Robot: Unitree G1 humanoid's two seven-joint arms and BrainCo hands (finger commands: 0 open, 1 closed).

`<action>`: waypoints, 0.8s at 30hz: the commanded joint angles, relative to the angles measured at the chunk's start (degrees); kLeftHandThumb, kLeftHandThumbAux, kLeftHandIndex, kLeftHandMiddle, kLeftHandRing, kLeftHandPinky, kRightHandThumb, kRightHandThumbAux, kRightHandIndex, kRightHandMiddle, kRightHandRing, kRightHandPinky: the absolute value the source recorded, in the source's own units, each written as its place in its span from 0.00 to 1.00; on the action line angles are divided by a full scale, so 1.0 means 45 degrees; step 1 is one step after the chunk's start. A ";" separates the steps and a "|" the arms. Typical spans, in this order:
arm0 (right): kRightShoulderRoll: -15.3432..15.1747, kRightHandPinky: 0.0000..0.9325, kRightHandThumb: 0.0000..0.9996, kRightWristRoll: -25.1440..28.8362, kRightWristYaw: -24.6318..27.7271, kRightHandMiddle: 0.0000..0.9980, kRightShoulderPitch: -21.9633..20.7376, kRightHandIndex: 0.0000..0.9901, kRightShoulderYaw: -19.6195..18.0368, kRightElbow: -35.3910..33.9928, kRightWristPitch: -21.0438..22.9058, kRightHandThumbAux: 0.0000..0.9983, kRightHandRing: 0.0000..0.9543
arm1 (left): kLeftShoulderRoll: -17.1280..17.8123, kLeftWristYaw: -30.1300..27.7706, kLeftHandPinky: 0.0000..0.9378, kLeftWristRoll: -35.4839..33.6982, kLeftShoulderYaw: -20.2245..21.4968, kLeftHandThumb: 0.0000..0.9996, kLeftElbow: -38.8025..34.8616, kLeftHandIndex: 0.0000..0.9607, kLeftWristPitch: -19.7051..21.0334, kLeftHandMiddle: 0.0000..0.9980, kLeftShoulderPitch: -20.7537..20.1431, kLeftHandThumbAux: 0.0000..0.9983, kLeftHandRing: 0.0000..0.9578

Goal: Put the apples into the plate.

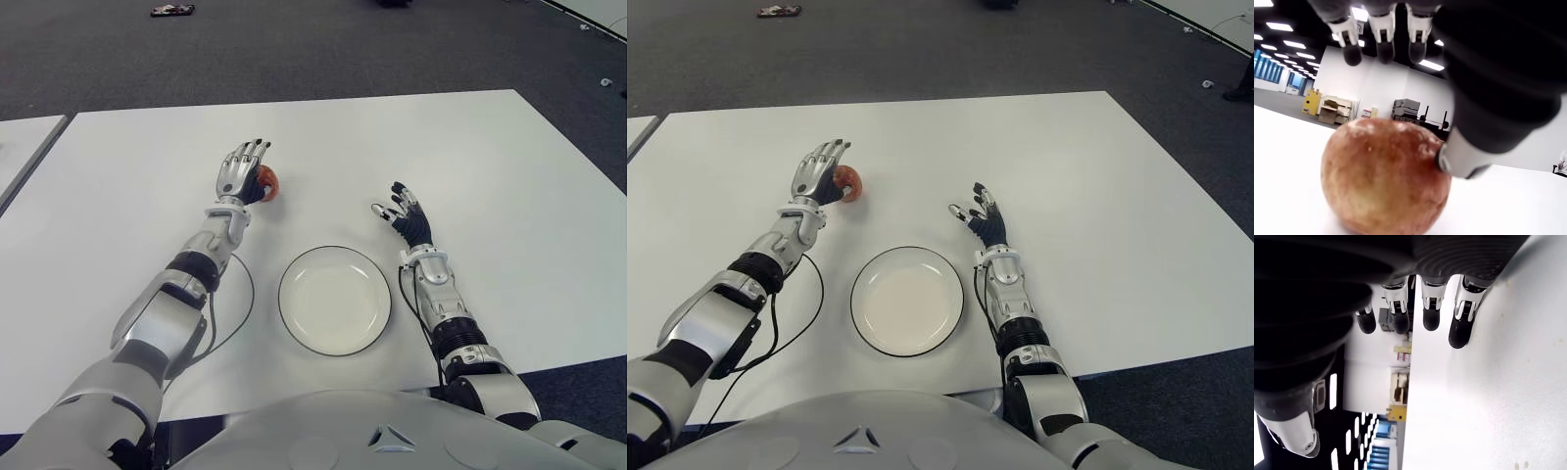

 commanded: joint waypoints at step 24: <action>-0.0033 0.04 0.16 -0.0094 0.0107 0.02 0.0382 0.00 0.0049 0.0194 0.0475 0.67 0.02 | -0.0197 -0.1018 0.00 -0.0194 0.0016 0.26 0.1109 0.00 0.0450 0.00 -0.0315 0.14 0.00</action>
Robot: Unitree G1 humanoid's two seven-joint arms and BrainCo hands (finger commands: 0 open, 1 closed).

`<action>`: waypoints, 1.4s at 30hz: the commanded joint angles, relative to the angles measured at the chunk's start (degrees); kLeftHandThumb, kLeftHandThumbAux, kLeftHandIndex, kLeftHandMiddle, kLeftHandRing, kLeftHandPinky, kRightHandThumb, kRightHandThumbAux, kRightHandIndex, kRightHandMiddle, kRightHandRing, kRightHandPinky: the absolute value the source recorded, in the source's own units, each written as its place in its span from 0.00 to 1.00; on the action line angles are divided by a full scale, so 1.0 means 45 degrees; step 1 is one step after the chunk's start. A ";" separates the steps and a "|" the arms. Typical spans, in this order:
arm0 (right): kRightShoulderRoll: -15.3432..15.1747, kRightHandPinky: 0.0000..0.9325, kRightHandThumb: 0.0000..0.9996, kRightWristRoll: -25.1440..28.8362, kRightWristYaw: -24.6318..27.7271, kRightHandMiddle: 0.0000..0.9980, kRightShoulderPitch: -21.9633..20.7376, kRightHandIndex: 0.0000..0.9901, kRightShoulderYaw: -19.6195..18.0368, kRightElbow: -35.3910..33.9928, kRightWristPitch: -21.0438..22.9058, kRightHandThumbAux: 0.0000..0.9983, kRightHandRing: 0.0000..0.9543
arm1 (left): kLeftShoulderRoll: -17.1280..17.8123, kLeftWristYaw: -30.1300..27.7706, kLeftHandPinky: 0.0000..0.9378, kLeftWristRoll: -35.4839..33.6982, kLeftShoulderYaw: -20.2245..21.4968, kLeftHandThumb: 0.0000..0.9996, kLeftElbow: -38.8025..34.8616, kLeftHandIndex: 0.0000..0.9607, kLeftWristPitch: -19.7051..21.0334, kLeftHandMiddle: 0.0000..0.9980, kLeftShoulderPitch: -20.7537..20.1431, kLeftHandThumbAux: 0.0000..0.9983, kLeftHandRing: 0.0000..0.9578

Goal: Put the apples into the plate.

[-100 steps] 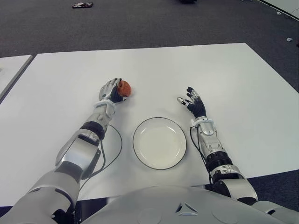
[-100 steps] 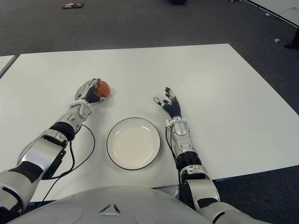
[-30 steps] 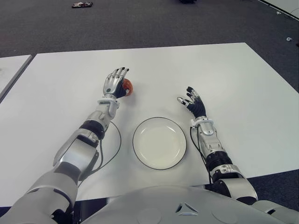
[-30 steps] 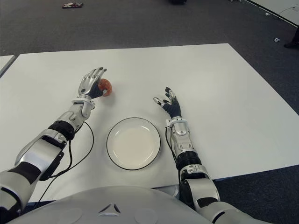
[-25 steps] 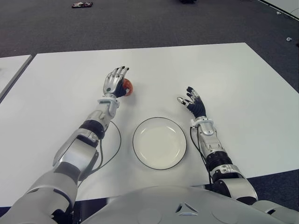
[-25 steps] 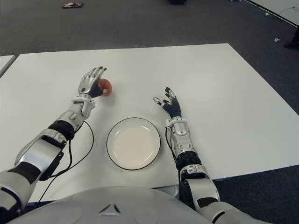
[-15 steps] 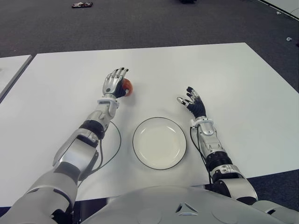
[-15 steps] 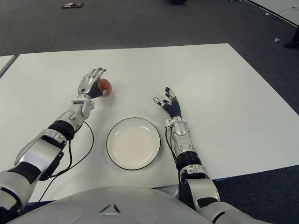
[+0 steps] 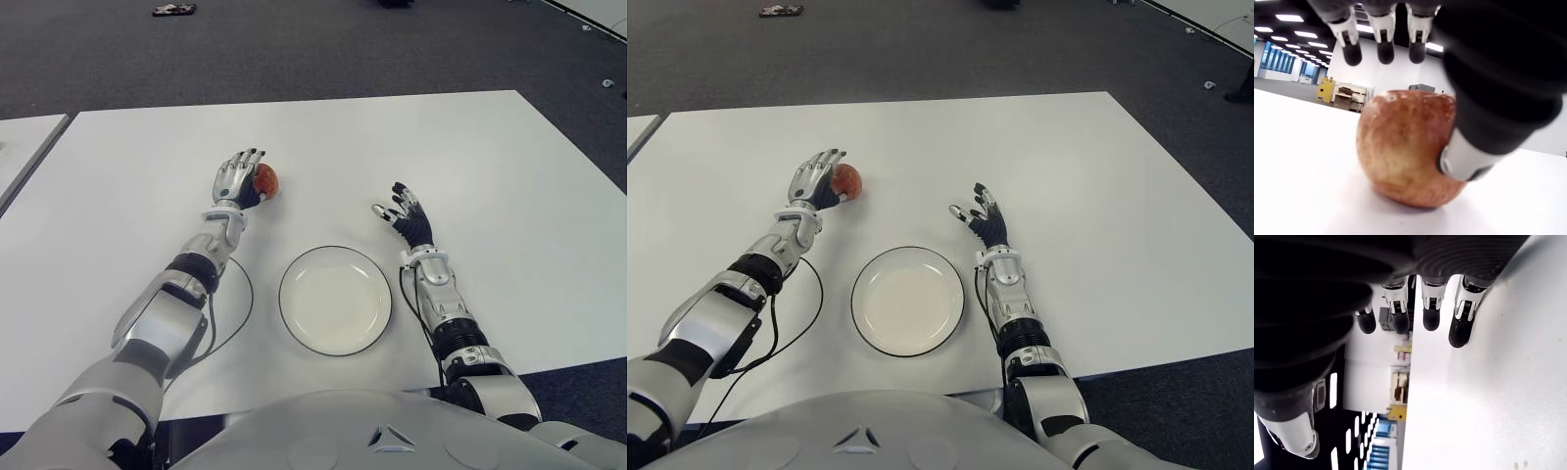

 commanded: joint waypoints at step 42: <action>0.0132 0.05 0.16 -0.0152 0.0041 0.01 0.0447 0.00 0.0154 0.0120 0.0460 0.67 0.02 | -0.0856 -0.1537 0.01 -0.0246 -0.0221 0.25 0.2408 0.00 0.0220 0.00 -0.1212 0.16 0.00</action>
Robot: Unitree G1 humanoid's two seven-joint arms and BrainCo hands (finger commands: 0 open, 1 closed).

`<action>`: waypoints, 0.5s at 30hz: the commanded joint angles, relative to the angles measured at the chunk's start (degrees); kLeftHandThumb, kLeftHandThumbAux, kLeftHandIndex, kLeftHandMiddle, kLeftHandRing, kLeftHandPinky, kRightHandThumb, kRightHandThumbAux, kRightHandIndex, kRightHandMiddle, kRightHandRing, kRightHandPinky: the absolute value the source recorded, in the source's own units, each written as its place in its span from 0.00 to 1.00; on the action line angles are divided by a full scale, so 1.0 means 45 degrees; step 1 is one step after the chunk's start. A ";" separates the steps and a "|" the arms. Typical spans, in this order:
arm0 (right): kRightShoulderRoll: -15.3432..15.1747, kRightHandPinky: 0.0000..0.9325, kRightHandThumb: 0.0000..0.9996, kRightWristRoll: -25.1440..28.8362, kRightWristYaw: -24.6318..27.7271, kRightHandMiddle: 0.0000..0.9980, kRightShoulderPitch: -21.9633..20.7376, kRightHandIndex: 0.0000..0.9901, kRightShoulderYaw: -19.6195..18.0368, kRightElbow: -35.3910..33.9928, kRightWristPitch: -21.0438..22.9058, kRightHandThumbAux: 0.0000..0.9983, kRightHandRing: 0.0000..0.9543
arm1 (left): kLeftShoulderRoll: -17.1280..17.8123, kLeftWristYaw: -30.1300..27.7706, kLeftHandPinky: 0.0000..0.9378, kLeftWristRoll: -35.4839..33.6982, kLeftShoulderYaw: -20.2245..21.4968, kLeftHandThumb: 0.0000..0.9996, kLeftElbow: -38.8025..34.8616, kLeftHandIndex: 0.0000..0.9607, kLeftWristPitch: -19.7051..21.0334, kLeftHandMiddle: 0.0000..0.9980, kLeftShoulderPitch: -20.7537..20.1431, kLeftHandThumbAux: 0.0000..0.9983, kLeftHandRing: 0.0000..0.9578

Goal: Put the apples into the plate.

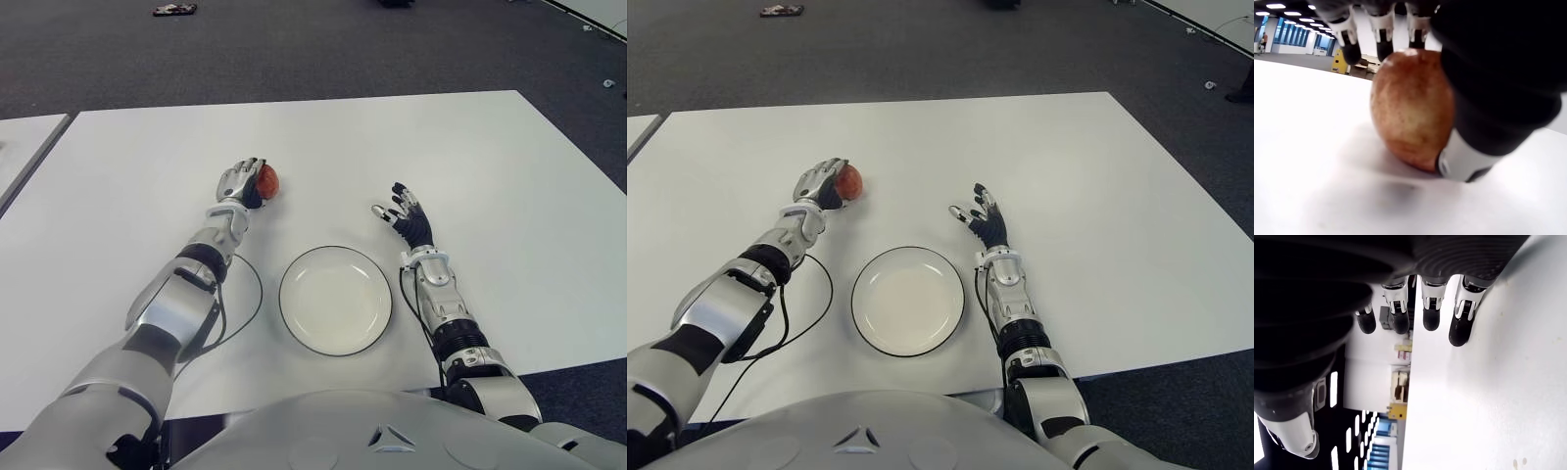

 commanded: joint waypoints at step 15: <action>0.0238 0.06 0.14 -0.0192 0.0018 0.00 0.0401 0.00 0.0182 0.0167 0.0458 0.67 0.01 | -0.0273 -0.0664 0.03 0.0123 -0.0382 0.24 0.0540 0.00 -0.0002 0.00 -0.0121 0.15 0.00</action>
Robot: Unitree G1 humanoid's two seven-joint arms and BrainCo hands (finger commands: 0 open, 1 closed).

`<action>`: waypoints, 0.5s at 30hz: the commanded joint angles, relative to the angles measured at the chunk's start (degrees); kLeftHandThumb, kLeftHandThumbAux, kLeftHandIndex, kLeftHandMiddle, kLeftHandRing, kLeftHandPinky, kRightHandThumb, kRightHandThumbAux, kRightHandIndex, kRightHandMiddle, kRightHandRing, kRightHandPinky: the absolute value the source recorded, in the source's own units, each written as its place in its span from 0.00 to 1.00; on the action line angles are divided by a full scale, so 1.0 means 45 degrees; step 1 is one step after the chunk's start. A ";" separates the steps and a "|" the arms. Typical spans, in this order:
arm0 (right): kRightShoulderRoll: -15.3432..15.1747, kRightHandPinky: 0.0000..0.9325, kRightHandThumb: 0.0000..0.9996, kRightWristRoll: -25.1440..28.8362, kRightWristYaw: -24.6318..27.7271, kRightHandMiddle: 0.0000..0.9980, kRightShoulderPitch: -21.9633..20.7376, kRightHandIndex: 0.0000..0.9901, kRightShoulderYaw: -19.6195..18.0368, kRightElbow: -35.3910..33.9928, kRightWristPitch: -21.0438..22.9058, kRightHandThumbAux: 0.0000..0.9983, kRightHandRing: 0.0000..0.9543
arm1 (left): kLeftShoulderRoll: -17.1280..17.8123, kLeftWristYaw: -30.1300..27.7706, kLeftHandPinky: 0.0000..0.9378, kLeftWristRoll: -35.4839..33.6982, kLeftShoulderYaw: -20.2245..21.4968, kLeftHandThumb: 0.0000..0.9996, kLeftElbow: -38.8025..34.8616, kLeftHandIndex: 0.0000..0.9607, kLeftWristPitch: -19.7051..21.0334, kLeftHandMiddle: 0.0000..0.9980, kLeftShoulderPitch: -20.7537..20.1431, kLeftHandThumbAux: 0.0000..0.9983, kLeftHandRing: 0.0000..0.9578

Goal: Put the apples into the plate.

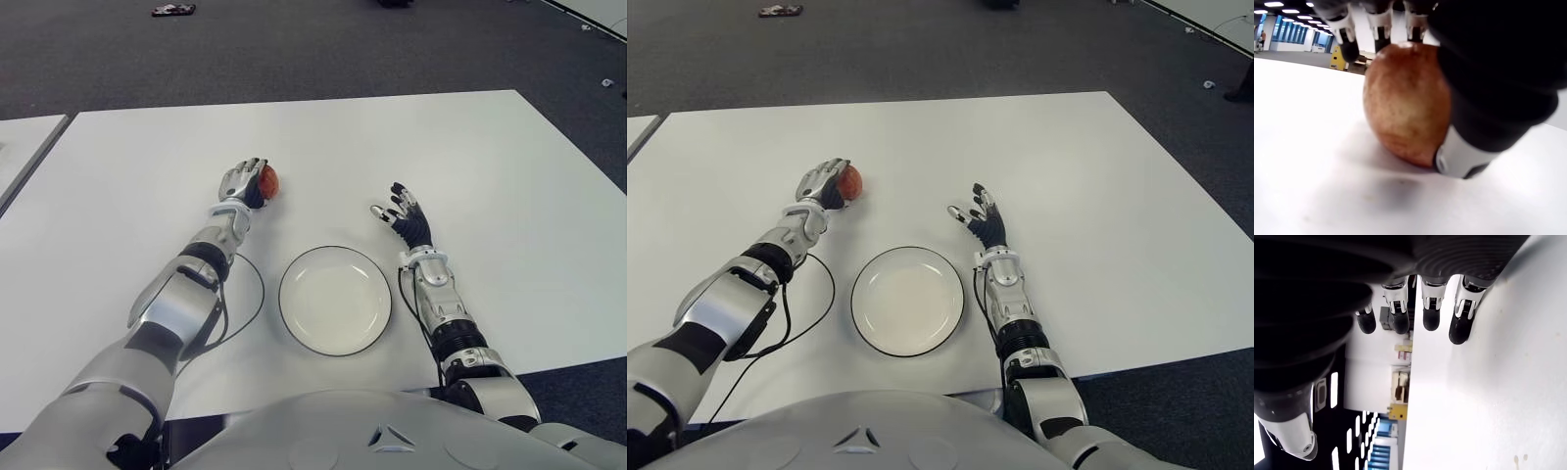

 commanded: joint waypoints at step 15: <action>0.0179 0.06 0.15 -0.0211 0.0045 0.01 0.0522 0.00 0.0196 -0.0026 0.0547 0.67 0.02 | -0.0386 -0.0579 0.04 0.0030 -0.0304 0.25 0.0381 0.00 -0.0162 0.00 0.0034 0.17 0.00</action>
